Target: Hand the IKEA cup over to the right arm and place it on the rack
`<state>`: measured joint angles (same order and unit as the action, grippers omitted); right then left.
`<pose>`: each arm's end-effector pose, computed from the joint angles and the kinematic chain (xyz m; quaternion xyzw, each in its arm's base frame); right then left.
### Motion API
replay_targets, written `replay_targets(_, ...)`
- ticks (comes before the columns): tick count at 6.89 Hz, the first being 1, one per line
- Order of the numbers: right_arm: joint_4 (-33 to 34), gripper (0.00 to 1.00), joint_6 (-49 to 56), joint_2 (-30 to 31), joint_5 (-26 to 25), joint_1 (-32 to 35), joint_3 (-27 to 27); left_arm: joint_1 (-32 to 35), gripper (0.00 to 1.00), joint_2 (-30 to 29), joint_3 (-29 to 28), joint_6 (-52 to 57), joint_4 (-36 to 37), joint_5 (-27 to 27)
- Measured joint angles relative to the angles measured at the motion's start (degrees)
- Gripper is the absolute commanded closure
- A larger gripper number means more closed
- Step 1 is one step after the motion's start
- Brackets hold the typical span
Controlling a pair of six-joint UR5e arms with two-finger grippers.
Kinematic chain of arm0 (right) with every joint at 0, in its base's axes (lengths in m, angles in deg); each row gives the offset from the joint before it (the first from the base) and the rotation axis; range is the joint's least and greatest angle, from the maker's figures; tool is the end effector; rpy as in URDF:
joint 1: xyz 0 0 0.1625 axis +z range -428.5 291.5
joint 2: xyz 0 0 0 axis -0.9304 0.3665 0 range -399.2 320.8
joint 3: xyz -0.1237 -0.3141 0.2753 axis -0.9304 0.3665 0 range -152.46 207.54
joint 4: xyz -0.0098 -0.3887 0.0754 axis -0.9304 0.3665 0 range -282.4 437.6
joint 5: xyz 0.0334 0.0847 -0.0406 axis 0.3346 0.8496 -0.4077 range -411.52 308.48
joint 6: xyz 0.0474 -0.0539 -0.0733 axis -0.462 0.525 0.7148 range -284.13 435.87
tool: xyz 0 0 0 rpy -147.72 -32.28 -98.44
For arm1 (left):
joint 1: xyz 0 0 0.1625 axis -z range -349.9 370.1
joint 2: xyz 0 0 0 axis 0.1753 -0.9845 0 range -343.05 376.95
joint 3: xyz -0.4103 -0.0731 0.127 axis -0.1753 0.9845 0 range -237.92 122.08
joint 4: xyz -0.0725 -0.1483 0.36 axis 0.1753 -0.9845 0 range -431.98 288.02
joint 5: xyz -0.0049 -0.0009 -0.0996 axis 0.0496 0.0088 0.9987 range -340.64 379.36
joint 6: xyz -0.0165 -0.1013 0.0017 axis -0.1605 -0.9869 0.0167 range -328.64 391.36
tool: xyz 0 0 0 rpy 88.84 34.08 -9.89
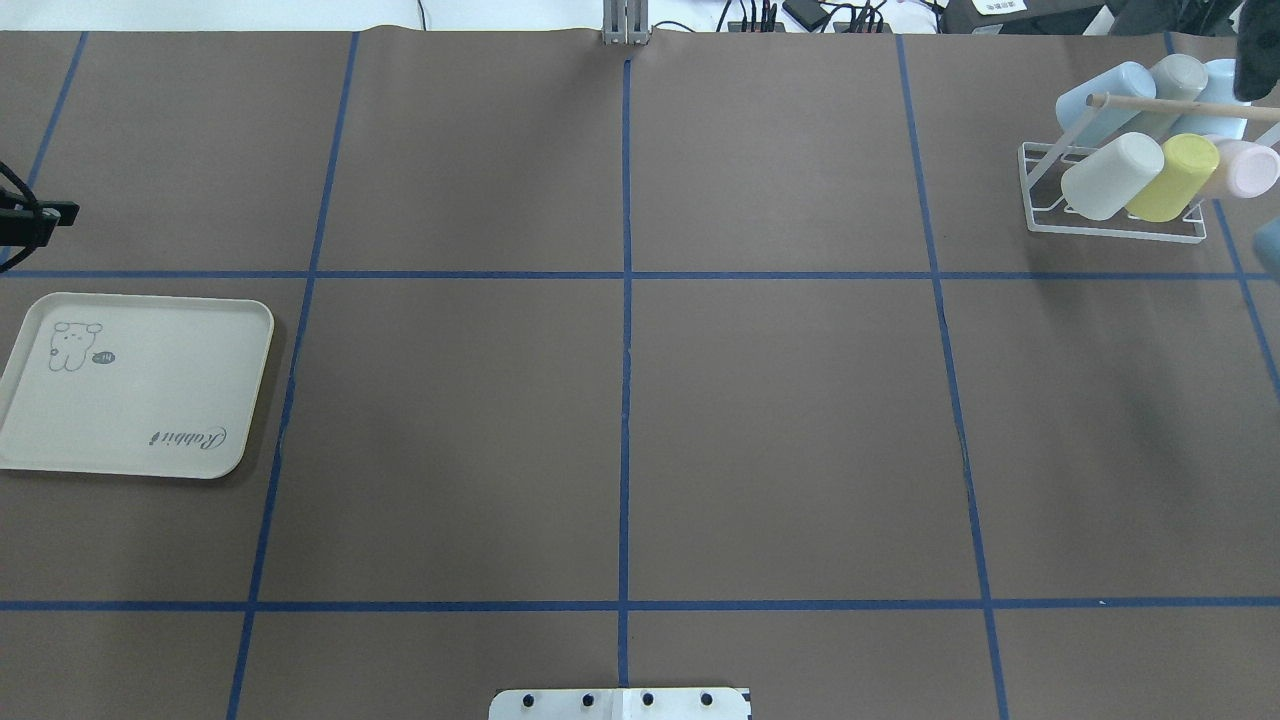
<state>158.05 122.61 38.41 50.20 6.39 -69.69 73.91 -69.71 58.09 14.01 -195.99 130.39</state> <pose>-0.0427 -0.5900 0.5019 0.2679 -0.0268 -0.5168 0.8127 0.1135 -0.4497 0.4231 0.3738 0.3222 0.1531 0.8562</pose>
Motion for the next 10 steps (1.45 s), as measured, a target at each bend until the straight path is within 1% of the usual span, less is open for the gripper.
replay_targets(1,0.0,0.01,-13.0,1.3,7.7,2.9,-0.1,0.0,0.0,0.0,0.0,0.0,0.0,0.0)
replay_targets(2,-0.1,0.0,-27.0,3.1,11.2,4.3,-0.3,0.0,0.0,0.0,0.1,0.0,0.0,0.1)
replay_targets(3,-0.4,0.0,-41.5,5.3,13.0,5.4,-0.5,0.0,0.0,0.1,0.2,0.0,0.0,1.6)
replay_targets(4,-0.2,0.0,-51.6,6.8,15.8,6.7,-0.6,0.0,0.0,0.3,0.2,0.0,-0.1,4.4)
replay_targets(5,1.7,0.0,-55.7,7.2,19.9,7.2,-0.3,0.0,0.0,0.4,0.1,0.0,-0.1,6.5)
replay_targets(6,6.1,0.0,-57.3,7.2,24.5,7.8,0.0,0.1,0.0,0.5,0.1,0.2,-0.1,7.5)
replay_targets(8,19.0,0.0,-58.4,6.1,32.4,10.0,-0.1,0.1,0.0,0.6,-0.1,0.6,0.0,8.2)
replay_targets(9,22.7,0.0,-58.6,6.2,33.7,11.0,-0.5,0.3,0.0,0.7,-0.3,0.7,0.2,8.3)
replay_targets(10,24.6,0.0,-58.5,6.4,34.0,11.4,-0.6,0.5,0.0,1.4,-0.9,0.8,0.5,8.0)
